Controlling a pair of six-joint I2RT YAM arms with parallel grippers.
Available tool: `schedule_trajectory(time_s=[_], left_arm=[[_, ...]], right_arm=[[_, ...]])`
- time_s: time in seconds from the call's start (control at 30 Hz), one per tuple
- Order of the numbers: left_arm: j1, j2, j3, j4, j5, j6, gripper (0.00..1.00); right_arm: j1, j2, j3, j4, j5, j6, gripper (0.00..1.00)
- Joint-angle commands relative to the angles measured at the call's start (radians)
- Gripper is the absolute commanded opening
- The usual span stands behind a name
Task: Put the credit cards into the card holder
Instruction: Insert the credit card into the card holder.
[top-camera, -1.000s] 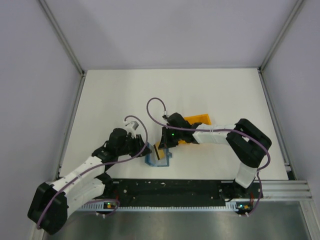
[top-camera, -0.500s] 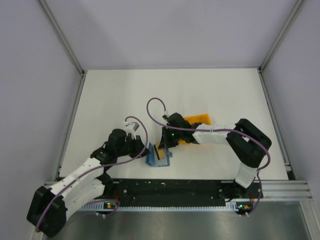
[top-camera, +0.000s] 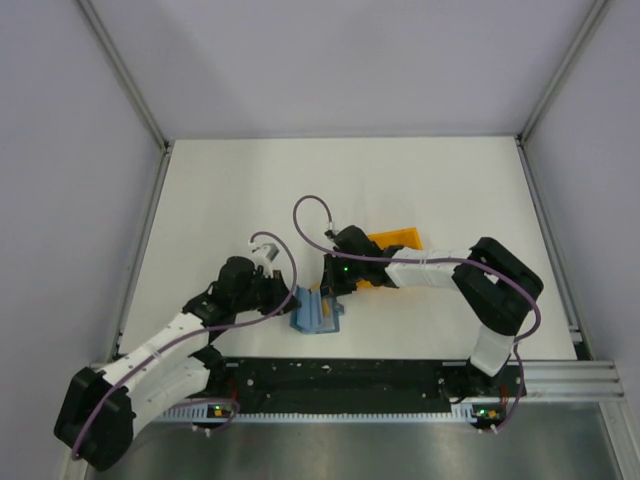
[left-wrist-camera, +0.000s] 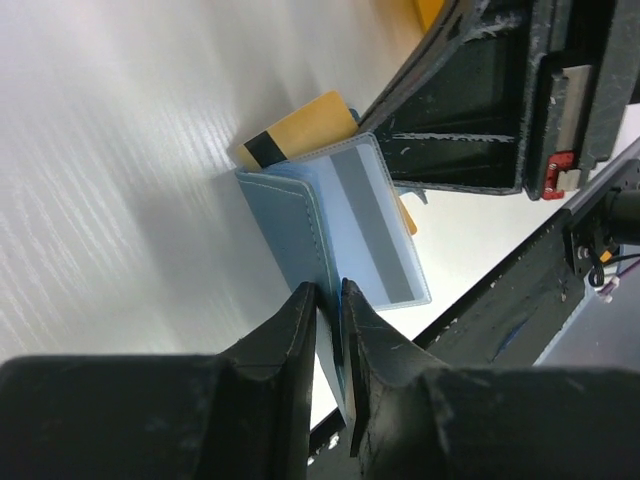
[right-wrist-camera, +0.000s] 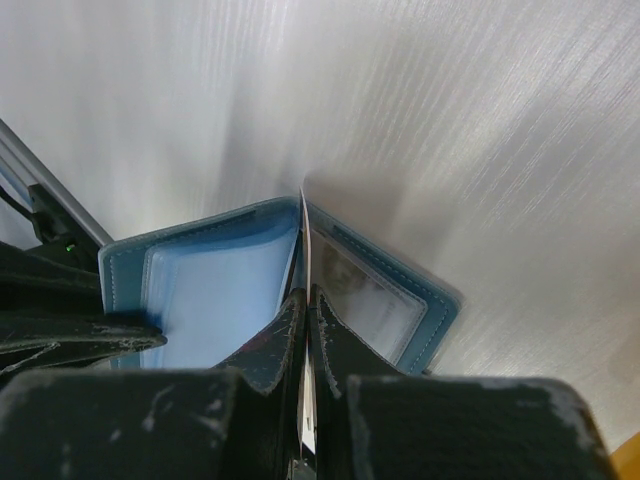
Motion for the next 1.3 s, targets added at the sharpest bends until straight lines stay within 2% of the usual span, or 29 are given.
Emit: schedule_trajectory(time_s=[0.0, 0.1, 0.2, 0.23, 0.57, 0.63, 0.73, 0.93, 1.07, 1.27], left_arm=[[-0.006, 0.018, 0.026, -0.025, -0.079, -0.017, 0.22], [-0.005, 0.034, 0.023, -0.03, -0.11, -0.038, 0.22], [-0.006, 0.055, 0.02, -0.037, -0.135, -0.061, 0.08], [-0.006, 0.063, 0.018, -0.039, -0.139, -0.066, 0.0], [-0.006, 0.014, -0.017, -0.07, -0.25, -0.147, 0.0], [-0.006, 0.005, -0.037, -0.047, -0.25, -0.175, 0.0], [-0.006, 0.003, -0.06, -0.03, -0.276, -0.215, 0.0], [-0.005, 0.023, -0.092, 0.035, -0.287, -0.273, 0.0], [-0.005, 0.019, -0.112, 0.073, -0.282, -0.296, 0.07], [-0.006, -0.034, -0.132, 0.084, -0.274, -0.298, 0.3]], right_arm=[[0.001, -0.017, 0.024, 0.011, 0.017, -0.031, 0.0], [0.007, -0.027, 0.024, 0.007, 0.031, -0.034, 0.0], [0.009, -0.059, 0.027, -0.022, 0.074, -0.043, 0.0], [0.006, -0.075, 0.03, -0.033, 0.087, -0.048, 0.0], [0.001, -0.257, 0.033, -0.161, 0.336, -0.091, 0.0], [0.001, -0.293, 0.029, -0.159, 0.335, -0.091, 0.0], [0.012, -0.311, 0.0, -0.098, 0.247, -0.059, 0.0], [0.015, -0.221, -0.08, 0.081, 0.1, 0.061, 0.0], [0.018, -0.158, -0.079, 0.098, 0.054, 0.073, 0.0], [0.034, -0.095, -0.073, 0.154, 0.002, 0.084, 0.0]])
